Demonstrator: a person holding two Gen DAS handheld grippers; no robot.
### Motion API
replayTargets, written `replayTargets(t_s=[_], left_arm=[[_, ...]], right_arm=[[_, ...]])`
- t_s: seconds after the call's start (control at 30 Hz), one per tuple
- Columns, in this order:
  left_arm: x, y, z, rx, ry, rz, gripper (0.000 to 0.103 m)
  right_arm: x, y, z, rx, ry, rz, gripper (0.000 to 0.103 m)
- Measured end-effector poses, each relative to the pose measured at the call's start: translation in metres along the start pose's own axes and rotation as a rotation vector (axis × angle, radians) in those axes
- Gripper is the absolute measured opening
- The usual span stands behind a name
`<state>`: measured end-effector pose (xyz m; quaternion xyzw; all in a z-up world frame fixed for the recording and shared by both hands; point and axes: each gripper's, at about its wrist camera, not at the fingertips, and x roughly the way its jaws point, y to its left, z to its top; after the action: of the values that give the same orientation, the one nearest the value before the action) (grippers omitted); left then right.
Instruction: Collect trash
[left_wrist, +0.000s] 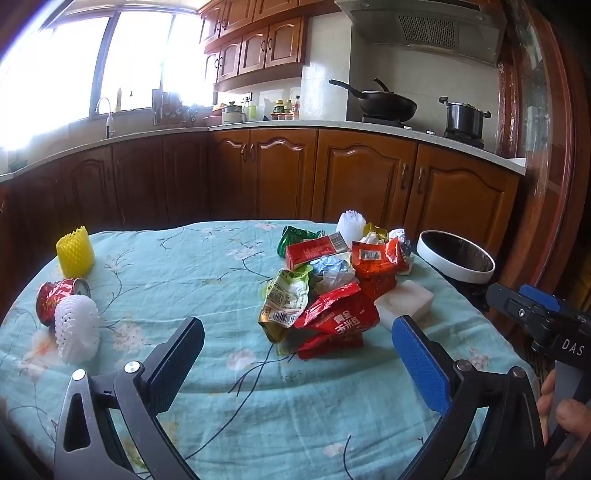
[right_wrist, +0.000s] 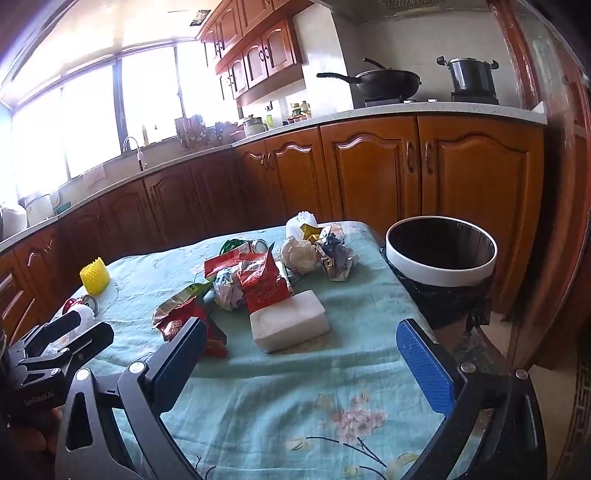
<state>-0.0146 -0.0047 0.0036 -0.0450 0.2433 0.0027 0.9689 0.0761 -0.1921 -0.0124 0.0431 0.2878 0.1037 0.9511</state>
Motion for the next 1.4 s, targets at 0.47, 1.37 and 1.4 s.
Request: replayTargets(t_s=[0.47, 1.37, 1.4], left_arm=[[-0.001, -0.002, 0.003, -0.001, -0.011, 0.004, 0.102], [-0.002, 0.0, 0.003, 0.008, -0.042, 0.022, 0.102], [-0.003, 0.0, 0.003, 0.007, -0.044, 0.022, 0.102]], right_arm=[[-0.013, 0.008, 0.004, -0.045, -0.074, -0.035, 0.103], [-0.014, 0.009, 0.002, -0.054, -0.079, -0.026, 0.103], [-0.014, 0.009, 0.003, -0.055, -0.079, -0.026, 0.103]])
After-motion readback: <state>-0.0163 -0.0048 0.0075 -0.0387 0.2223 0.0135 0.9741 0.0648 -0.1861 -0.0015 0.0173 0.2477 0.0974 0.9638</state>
